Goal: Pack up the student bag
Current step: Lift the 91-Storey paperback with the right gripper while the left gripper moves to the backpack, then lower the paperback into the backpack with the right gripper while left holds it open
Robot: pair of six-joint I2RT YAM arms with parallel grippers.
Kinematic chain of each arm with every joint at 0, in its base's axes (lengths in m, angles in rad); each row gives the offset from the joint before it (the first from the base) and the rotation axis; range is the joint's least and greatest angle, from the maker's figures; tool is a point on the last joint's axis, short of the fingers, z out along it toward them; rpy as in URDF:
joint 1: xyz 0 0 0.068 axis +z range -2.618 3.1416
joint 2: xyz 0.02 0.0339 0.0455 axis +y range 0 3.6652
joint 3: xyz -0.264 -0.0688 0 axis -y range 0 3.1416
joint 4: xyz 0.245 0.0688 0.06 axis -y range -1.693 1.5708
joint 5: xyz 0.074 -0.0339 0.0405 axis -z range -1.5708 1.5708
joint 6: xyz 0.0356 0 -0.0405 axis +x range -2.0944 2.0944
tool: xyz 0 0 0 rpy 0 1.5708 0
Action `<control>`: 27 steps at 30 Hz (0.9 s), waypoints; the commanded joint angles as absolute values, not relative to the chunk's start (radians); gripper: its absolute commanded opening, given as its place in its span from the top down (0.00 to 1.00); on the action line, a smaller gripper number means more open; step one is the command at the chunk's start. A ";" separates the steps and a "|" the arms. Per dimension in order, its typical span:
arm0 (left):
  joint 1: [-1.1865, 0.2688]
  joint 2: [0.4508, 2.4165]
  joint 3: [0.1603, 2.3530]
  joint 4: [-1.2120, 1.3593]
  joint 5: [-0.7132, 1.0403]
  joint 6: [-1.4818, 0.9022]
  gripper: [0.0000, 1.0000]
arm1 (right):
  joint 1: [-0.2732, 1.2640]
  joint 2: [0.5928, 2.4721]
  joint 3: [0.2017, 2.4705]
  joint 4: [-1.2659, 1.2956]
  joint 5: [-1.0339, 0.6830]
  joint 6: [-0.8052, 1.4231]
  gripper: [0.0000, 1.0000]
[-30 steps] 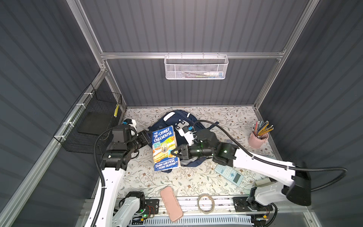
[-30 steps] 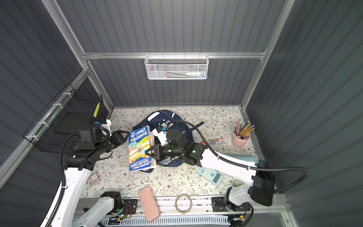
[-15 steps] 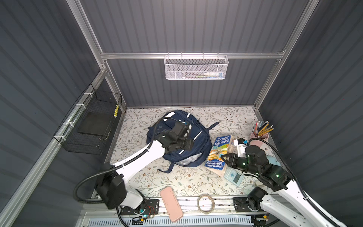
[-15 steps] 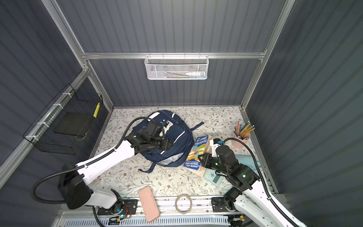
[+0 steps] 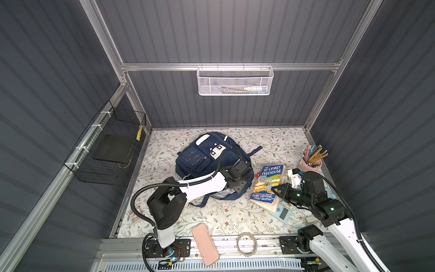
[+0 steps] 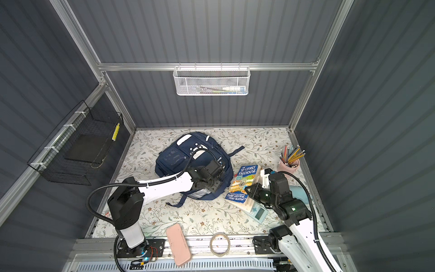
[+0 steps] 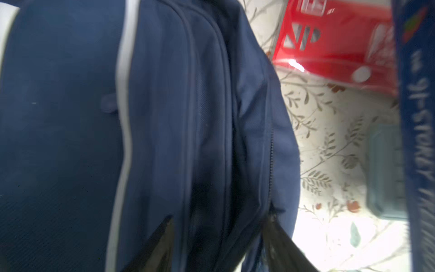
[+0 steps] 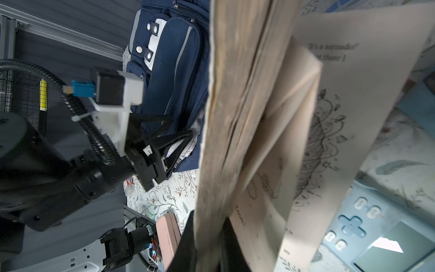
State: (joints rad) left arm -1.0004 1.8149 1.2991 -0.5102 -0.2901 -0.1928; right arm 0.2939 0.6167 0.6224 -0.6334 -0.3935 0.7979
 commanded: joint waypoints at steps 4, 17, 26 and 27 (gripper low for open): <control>-1.038 1.893 1.363 -0.527 -0.397 -0.142 0.45 | 0.288 0.609 0.634 -0.546 -0.414 0.773 1.00; -1.039 1.758 1.662 -0.860 -0.713 -0.175 1.00 | 0.341 0.635 0.550 -0.188 -0.543 0.914 1.00; -1.029 1.726 1.782 -0.949 -0.787 -0.112 1.00 | 0.515 1.039 0.563 0.312 -0.479 1.004 1.00; -1.029 1.725 1.790 -0.953 -0.787 -0.113 1.00 | 0.519 1.101 0.569 0.403 -0.488 1.021 1.00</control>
State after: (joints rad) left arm -1.0248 1.7512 1.7382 -0.9264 -0.7368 -0.1379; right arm 0.5060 1.0050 0.5350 0.0608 -0.4774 0.9760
